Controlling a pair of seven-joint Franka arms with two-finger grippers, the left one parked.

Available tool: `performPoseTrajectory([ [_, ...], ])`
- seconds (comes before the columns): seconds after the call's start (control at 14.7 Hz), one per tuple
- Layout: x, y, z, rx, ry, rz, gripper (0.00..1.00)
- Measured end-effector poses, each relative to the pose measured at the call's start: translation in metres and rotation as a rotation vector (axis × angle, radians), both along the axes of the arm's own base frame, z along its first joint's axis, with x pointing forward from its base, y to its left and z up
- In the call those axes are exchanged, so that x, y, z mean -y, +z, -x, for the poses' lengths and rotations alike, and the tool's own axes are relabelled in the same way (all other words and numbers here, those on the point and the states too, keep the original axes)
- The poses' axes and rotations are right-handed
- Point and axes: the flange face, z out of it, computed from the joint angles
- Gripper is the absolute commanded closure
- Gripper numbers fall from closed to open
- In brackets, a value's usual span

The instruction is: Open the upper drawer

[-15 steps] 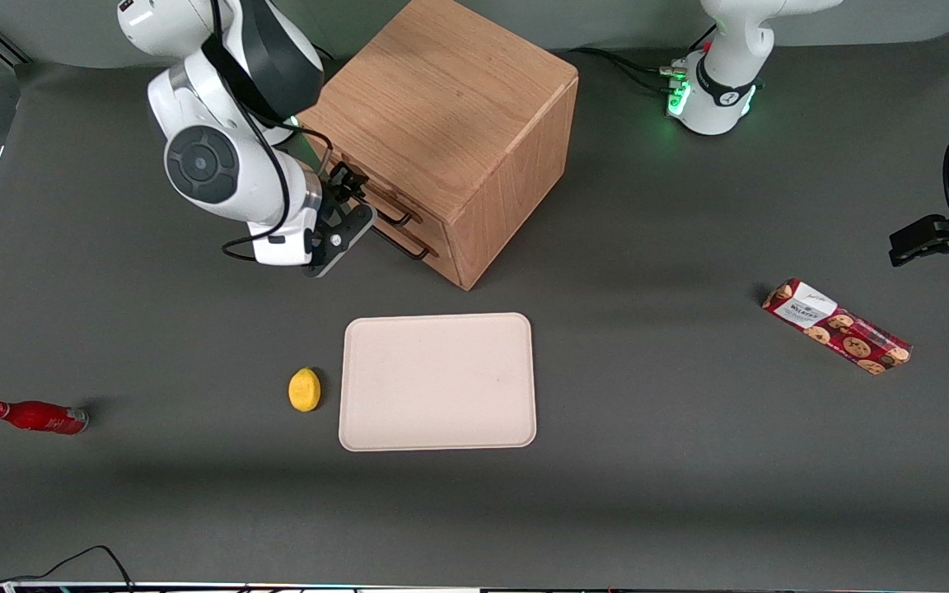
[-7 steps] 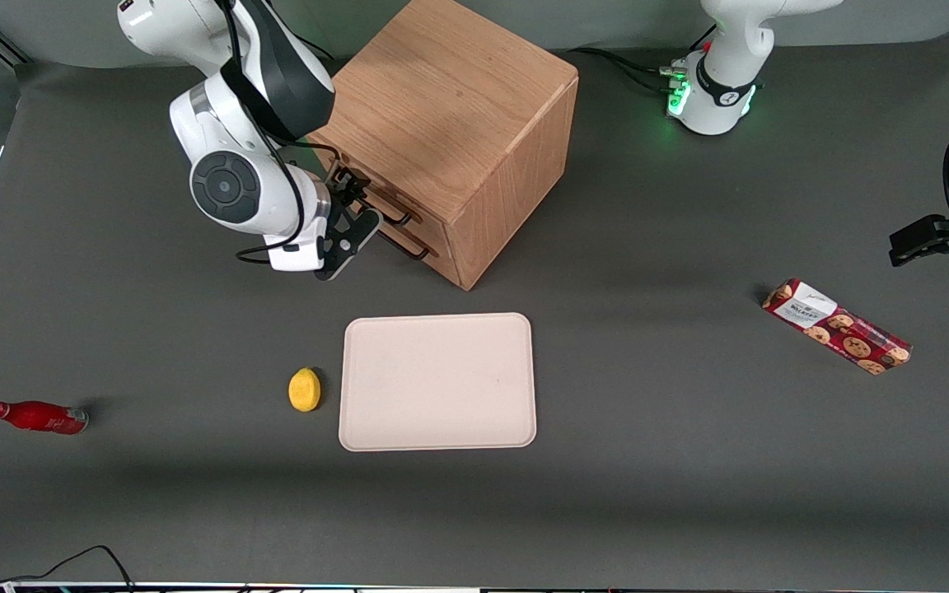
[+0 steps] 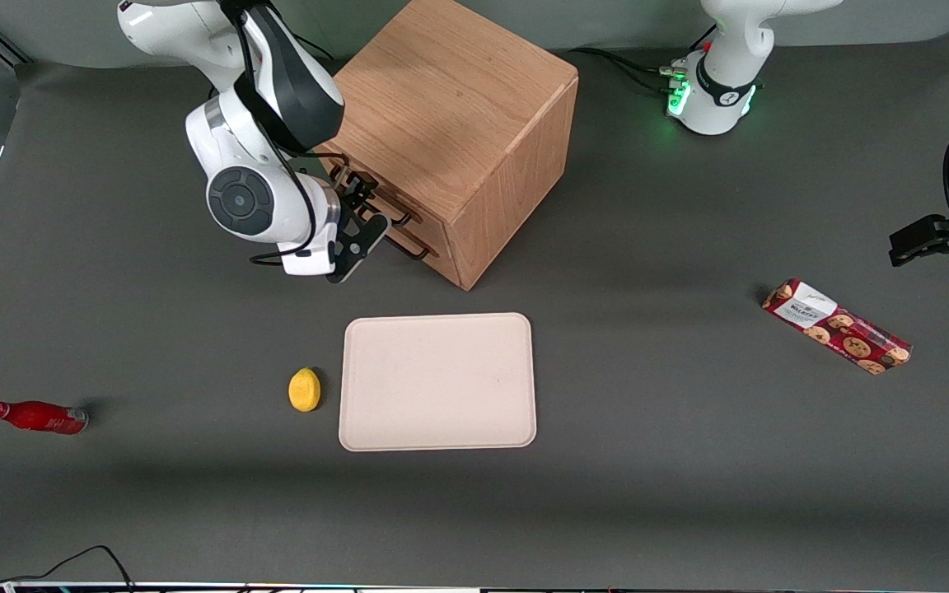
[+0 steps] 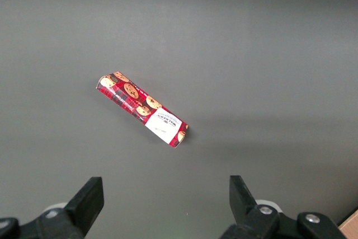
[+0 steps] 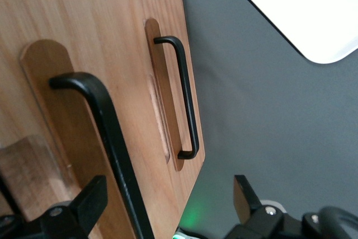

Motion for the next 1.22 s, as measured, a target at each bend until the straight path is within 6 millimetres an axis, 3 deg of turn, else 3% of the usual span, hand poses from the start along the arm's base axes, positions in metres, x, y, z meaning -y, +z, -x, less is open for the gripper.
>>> performPoseTrajectory([
  [0.61, -0.006, -0.022, -0.005, 0.003, -0.001, 0.005, 0.00],
  [1.22, 0.001, -0.021, -0.013, 0.021, -0.003, -0.009, 0.00],
])
